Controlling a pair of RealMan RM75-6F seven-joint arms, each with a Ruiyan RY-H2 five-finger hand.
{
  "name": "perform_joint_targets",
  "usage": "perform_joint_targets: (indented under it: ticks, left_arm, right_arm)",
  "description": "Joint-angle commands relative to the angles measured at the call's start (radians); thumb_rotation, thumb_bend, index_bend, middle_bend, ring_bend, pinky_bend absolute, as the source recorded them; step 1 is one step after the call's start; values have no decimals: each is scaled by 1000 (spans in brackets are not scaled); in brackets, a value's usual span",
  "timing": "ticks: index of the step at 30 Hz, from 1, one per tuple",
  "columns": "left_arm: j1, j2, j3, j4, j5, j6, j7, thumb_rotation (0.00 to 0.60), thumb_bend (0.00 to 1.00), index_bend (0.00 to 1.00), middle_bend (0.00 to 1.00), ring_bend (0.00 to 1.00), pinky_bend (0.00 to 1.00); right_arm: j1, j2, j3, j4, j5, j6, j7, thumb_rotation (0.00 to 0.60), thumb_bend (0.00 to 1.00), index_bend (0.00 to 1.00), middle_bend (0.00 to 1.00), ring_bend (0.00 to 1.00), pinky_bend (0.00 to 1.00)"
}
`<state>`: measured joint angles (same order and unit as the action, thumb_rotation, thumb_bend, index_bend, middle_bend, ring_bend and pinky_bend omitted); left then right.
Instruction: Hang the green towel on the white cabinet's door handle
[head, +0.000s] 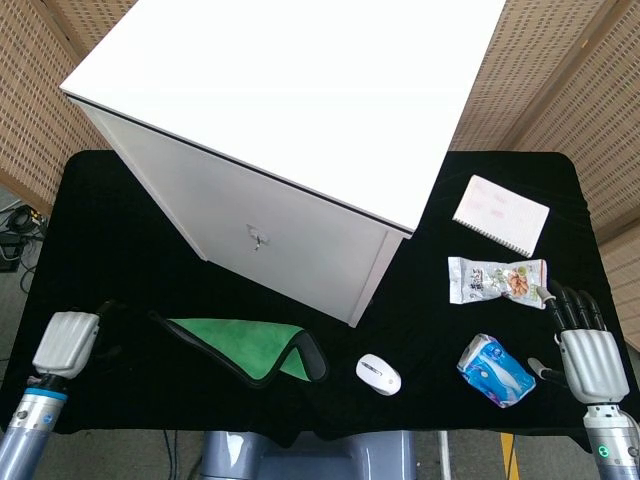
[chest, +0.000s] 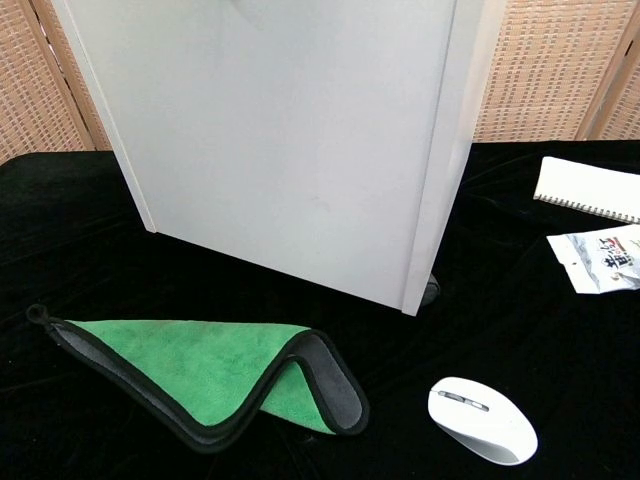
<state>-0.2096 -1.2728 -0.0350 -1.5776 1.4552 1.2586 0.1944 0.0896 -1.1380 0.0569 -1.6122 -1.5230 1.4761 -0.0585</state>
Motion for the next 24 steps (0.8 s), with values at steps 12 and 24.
perform_joint_targets:
  ticks: [12,24]
  left_arm:
    - [-156,-161,-40,60,-168,-223,183,600,183,335,846,682,562]
    - [-268,-229,-48,36,-354,-337,414,600,188,350,845,682,562]
  right_arm:
    - [2,4,-2,-2,1,-7,10,600,133,0,0,0,0]
    - [0,14,8,5,8,2,63,600,133,0,0,0,0]
